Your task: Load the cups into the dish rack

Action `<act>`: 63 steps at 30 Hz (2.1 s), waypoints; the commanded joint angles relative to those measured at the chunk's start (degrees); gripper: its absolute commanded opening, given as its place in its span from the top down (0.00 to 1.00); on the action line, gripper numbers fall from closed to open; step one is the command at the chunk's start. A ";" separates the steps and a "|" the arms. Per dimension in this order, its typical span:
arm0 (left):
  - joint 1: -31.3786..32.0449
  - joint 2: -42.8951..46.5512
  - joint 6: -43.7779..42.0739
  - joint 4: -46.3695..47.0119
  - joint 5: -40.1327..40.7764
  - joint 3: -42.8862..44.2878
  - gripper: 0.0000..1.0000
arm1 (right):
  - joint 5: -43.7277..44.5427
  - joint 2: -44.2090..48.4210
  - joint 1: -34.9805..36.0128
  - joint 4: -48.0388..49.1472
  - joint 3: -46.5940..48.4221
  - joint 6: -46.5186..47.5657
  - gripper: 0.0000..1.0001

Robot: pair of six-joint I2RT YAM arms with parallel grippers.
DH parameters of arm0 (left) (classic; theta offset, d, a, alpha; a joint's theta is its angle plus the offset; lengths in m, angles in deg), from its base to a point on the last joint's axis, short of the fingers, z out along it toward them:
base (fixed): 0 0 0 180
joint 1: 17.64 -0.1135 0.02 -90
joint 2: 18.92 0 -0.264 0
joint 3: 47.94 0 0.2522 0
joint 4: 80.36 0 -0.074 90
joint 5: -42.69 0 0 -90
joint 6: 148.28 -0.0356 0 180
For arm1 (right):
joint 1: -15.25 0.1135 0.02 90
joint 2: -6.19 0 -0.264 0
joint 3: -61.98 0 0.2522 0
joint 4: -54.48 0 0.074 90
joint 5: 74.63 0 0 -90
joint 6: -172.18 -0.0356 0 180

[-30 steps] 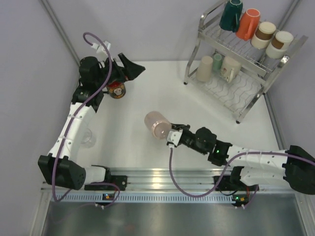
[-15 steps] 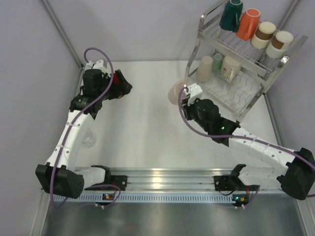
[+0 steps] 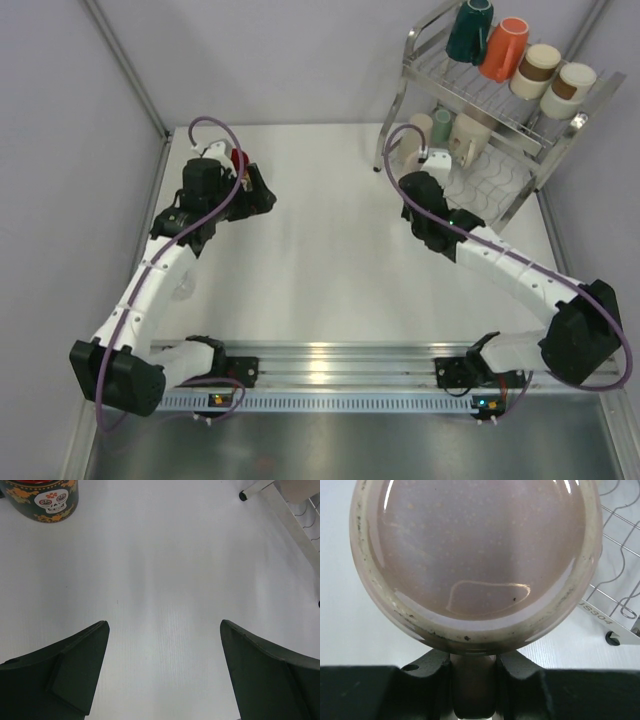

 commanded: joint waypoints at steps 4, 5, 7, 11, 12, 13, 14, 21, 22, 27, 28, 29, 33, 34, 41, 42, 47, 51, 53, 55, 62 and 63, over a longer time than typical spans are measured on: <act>0.35 2.32 -1.00 0.60 -0.73 -2.26 0.02 | 8.39 -2.90 -5.70 3.93 7.94 -10.81 1.00; 0.35 2.58 -1.00 0.51 -0.74 -2.44 0.02 | 10.14 -3.95 -6.05 3.94 8.29 -12.47 1.00; 0.35 3.37 -1.09 0.60 -1.00 -3.14 0.02 | 12.17 -5.71 -6.76 1.93 9.25 -14.50 1.00; 0.26 4.25 -1.44 0.60 -1.17 -3.58 0.02 | 16.30 -12.56 -8.07 -5.45 15.31 -22.49 1.00; 0.35 4.52 -1.53 0.60 -1.09 -3.67 0.02 | 16.48 -13.10 -8.34 -5.29 15.32 -22.85 1.00; 0.35 4.87 -1.62 0.51 -1.00 -3.85 0.02 | 16.57 -13.45 -8.43 -4.59 15.23 -23.12 1.00; 0.35 5.05 -1.70 0.51 -0.83 -3.93 0.02 | 16.92 -13.80 -8.60 -2.85 14.71 -23.03 1.00; 0.35 8.21 -1.53 0.51 -0.65 -5.87 0.02 | 17.10 -16.09 -12.11 -6.08 14.80 -29.97 1.00; 0.35 8.47 -1.53 0.51 -0.65 -5.96 0.02 | 17.27 -16.09 -12.38 -6.25 14.53 -30.76 1.00; 0.35 9.44 -1.62 0.42 -0.56 -6.48 0.02 | 19.21 -16.36 -13.52 -7.83 13.74 -33.75 1.00; 0.35 9.62 -1.62 0.51 -0.56 -6.57 0.02 | 19.47 -16.27 -13.70 -8.27 13.65 -34.10 1.00; 0.35 9.79 -1.53 0.42 -0.65 -6.57 0.02 | 19.73 -16.18 -13.88 -8.71 13.74 -34.80 1.00; 0.35 10.50 -1.18 0.51 -1.00 -6.92 0.02 | 20.18 -17.14 -15.63 -10.47 14.88 -35.95 1.00; 0.35 10.67 -1.00 0.51 -1.17 -7.01 0.02 | 20.09 -17.49 -15.98 -10.56 15.14 -35.78 1.00; 0.35 11.55 -0.74 0.51 -0.91 -7.45 0.02 | 19.21 -19.34 -18.10 -10.83 15.58 -36.22 1.00; 0.35 11.29 -0.91 0.42 -0.82 -7.63 0.02 | 19.38 -19.52 -18.45 -10.48 15.50 -36.13 1.00; 0.35 10.94 -1.00 0.42 -1.44 -7.89 0.02 | 19.56 -21.01 -20.29 -8.46 15.76 -34.73 1.00; 0.35 10.76 -1.26 0.51 -1.00 -7.98 0.02 | 19.82 -21.98 -21.79 -7.75 16.99 -33.93 1.00; 0.35 10.85 -1.26 0.51 -1.26 -7.98 0.02 | 20.00 -22.68 -22.05 -6.79 17.78 -32.97 1.00; 0.35 10.76 -1.26 0.51 -1.26 -7.89 0.02 | 19.74 -23.73 -22.58 -6.34 19.00 -32.27 1.00; 0.35 10.94 -1.44 -0.11 -1.18 -7.36 0.02 | 18.42 -26.11 -24.51 -7.49 21.47 -32.53 1.00; 0.26 10.85 -1.53 -0.19 -1.00 -7.28 0.02 | 18.33 -26.29 -24.69 -7.57 21.47 -32.44 1.00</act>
